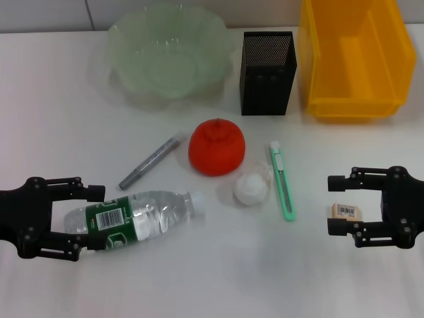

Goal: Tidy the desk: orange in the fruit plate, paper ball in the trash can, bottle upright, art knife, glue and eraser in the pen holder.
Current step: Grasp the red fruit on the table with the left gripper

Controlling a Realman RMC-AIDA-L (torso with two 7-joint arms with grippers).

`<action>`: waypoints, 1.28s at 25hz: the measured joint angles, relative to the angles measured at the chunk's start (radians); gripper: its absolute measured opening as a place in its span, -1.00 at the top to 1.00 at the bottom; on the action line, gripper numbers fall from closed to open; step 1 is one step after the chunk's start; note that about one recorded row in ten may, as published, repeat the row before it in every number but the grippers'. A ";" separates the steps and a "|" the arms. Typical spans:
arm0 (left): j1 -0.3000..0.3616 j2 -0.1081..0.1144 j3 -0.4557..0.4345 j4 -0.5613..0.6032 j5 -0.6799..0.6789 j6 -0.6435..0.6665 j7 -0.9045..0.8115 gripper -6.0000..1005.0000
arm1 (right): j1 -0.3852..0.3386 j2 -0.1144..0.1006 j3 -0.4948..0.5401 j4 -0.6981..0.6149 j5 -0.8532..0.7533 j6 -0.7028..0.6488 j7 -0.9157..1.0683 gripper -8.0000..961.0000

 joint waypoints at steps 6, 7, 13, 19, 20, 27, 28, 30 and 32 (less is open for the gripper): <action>0.000 -0.002 0.002 0.000 0.000 -0.004 0.000 -0.70 | -0.001 0.001 0.000 0.000 0.000 0.004 0.000 -0.55; 0.001 -0.002 0.001 0.000 0.000 -0.004 0.000 -0.69 | -0.001 0.001 0.000 0.000 0.000 0.004 0.000 -0.55; 0.002 -0.004 -0.003 0.000 -0.001 -0.006 0.002 -0.67 | -0.002 0.001 0.000 0.000 0.000 0.004 0.000 -0.55; -0.025 -0.024 -0.037 0.002 -0.011 -0.022 0.010 -0.64 | -0.020 0.000 0.040 -0.037 -0.007 -0.007 0.001 -0.55; -0.039 -0.041 -0.049 0.013 -0.020 -0.046 0.011 -0.64 | -0.027 0.002 0.049 -0.053 -0.008 -0.013 0.004 -0.55; -0.094 -0.163 -0.029 0.107 -0.048 -0.229 0.013 -0.61 | -0.059 0.006 0.121 -0.169 -0.021 -0.065 0.048 -0.55; -0.098 -0.166 -0.024 0.101 -0.051 -0.245 0.013 -0.61 | -0.061 0.007 0.131 -0.186 -0.026 -0.071 0.055 -0.55; -0.119 -0.169 -0.009 0.055 -0.076 -0.322 0.015 -0.60 | -0.063 0.007 0.148 -0.213 -0.034 -0.082 0.066 -0.55; -0.128 -0.168 -0.008 0.027 -0.090 -0.363 0.022 -0.59 | -0.064 0.008 0.163 -0.231 -0.043 -0.092 0.074 -0.55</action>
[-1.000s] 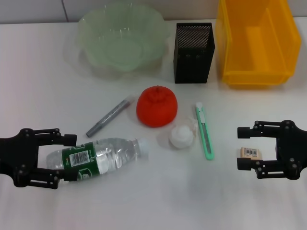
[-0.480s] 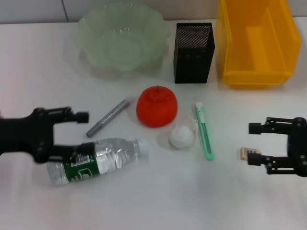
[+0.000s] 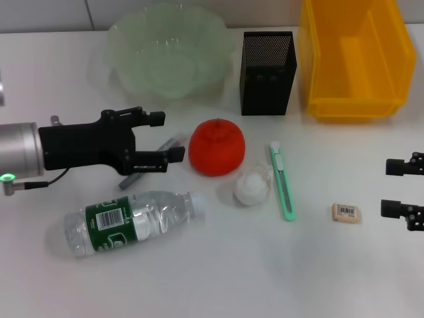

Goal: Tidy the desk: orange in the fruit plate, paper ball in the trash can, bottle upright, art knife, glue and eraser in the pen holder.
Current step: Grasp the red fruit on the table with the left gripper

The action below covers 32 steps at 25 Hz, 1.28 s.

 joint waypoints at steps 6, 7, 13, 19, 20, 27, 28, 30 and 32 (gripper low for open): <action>-0.021 -0.001 0.002 -0.091 -0.046 -0.122 0.067 -0.57 | 0.003 0.000 0.010 -0.014 -0.006 -0.002 0.013 -0.55; -0.023 -0.001 0.002 -0.108 -0.054 -0.145 0.078 -0.56 | 0.005 0.000 0.009 -0.013 -0.006 -0.001 0.013 -0.55; -0.066 -0.003 0.003 -0.235 -0.071 -0.303 0.175 -0.54 | 0.016 -0.001 0.002 -0.011 -0.006 0.004 0.023 -0.55; -0.121 -0.008 -0.004 -0.364 -0.075 -0.422 0.271 -0.52 | 0.027 -0.001 0.000 -0.009 -0.006 0.007 0.029 -0.55; -0.128 -0.009 -0.005 -0.382 -0.084 -0.440 0.287 -0.51 | 0.028 -0.001 -0.001 -0.008 -0.006 0.008 0.029 -0.55; -0.150 -0.010 -0.006 -0.468 -0.168 -0.501 0.397 -0.48 | 0.030 0.003 -0.002 -0.007 -0.006 0.021 0.029 -0.55; -0.153 -0.010 -0.006 -0.473 -0.177 -0.512 0.403 -0.48 | 0.031 0.005 -0.002 -0.007 -0.006 0.022 0.029 -0.55; -0.159 -0.010 -0.005 -0.483 -0.185 -0.535 0.409 -0.47 | 0.035 0.008 -0.002 -0.007 -0.006 0.022 0.029 -0.55; -0.168 -0.010 -0.002 -0.493 -0.185 -0.562 0.409 -0.46 | 0.036 0.010 -0.002 -0.007 -0.006 0.022 0.029 -0.55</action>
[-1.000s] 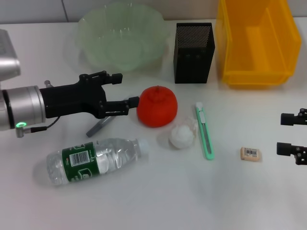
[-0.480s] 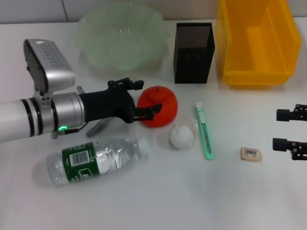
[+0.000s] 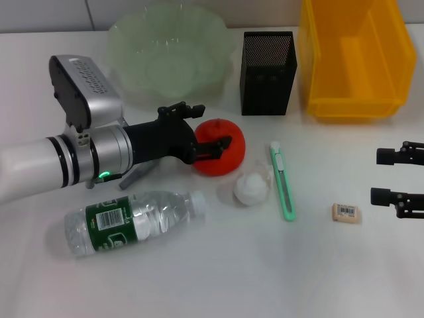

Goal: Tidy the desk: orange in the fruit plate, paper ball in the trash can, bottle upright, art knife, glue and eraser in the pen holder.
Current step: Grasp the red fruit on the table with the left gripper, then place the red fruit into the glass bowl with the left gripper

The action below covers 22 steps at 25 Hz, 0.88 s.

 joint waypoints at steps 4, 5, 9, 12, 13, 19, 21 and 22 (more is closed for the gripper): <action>-0.009 0.000 0.012 -0.012 0.021 -0.019 0.000 -0.45 | -0.002 0.001 0.001 0.000 0.000 0.013 0.001 -0.55; -0.010 0.000 0.016 -0.013 0.034 -0.012 0.000 -0.44 | -0.005 0.002 0.001 0.000 0.000 0.023 0.001 -0.55; -0.003 0.000 0.016 -0.009 0.040 0.012 0.005 -0.43 | -0.008 0.003 0.001 0.002 0.000 0.027 0.001 -0.55; 0.007 0.001 0.016 -0.005 0.040 0.035 0.012 -0.36 | -0.008 0.004 0.001 0.010 0.000 0.028 0.001 -0.55; 0.008 0.001 0.015 -0.004 0.039 0.039 0.012 -0.29 | -0.008 0.004 0.001 0.010 0.000 0.028 0.001 -0.55; 0.013 0.002 0.010 -0.002 0.035 0.043 0.012 0.17 | -0.009 0.004 0.001 0.014 0.000 0.028 0.001 -0.55; 0.021 0.005 0.006 0.012 0.034 0.074 0.005 0.36 | -0.011 0.004 0.000 0.014 0.000 0.028 0.001 -0.55; 0.032 0.007 0.002 0.040 0.033 0.117 -0.006 0.46 | -0.011 0.004 0.001 0.014 0.000 0.028 0.001 -0.55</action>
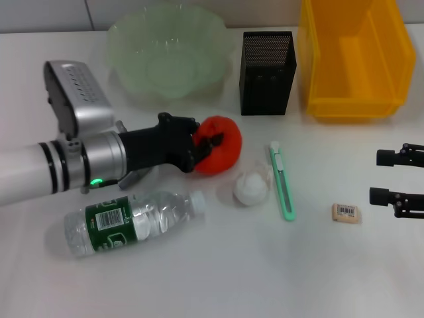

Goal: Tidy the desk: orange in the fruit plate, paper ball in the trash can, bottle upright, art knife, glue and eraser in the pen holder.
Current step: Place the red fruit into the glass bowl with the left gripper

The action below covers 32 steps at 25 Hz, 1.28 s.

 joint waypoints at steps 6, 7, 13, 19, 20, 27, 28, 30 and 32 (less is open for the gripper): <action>0.041 0.002 -0.009 0.165 -0.015 0.166 -0.138 0.58 | 0.001 0.000 0.000 0.000 0.000 0.000 0.000 -0.55; 0.045 0.003 -0.009 0.203 -0.027 0.194 -0.174 0.59 | 0.002 0.000 0.000 0.000 0.000 0.000 0.000 -0.55; 0.020 0.003 0.001 0.293 -0.111 0.181 -0.289 0.66 | 0.011 0.002 -0.002 0.005 -0.001 0.000 0.000 -0.55; -0.052 -0.004 0.002 0.279 -0.146 -0.034 -0.317 0.74 | 0.014 0.003 -0.003 0.019 0.000 0.000 0.000 -0.55; -0.052 -0.004 0.002 0.279 -0.146 -0.034 -0.317 0.75 | 0.014 0.003 -0.003 0.019 0.000 0.000 0.000 -0.55; -0.160 -0.007 0.003 0.196 -0.168 -0.342 -0.308 0.82 | 0.016 0.003 -0.003 0.024 0.000 0.000 -0.002 -0.55; -0.160 -0.007 0.003 0.196 -0.168 -0.342 -0.308 0.81 | 0.016 0.003 -0.003 0.024 0.000 0.000 -0.002 -0.55; -0.164 -0.007 0.003 0.184 -0.202 -0.368 -0.309 0.80 | 0.017 0.003 -0.003 0.024 0.000 0.000 -0.003 -0.55; -0.165 -0.007 0.005 0.175 -0.227 -0.379 -0.307 0.57 | 0.018 0.003 -0.003 0.025 0.000 0.000 -0.005 -0.55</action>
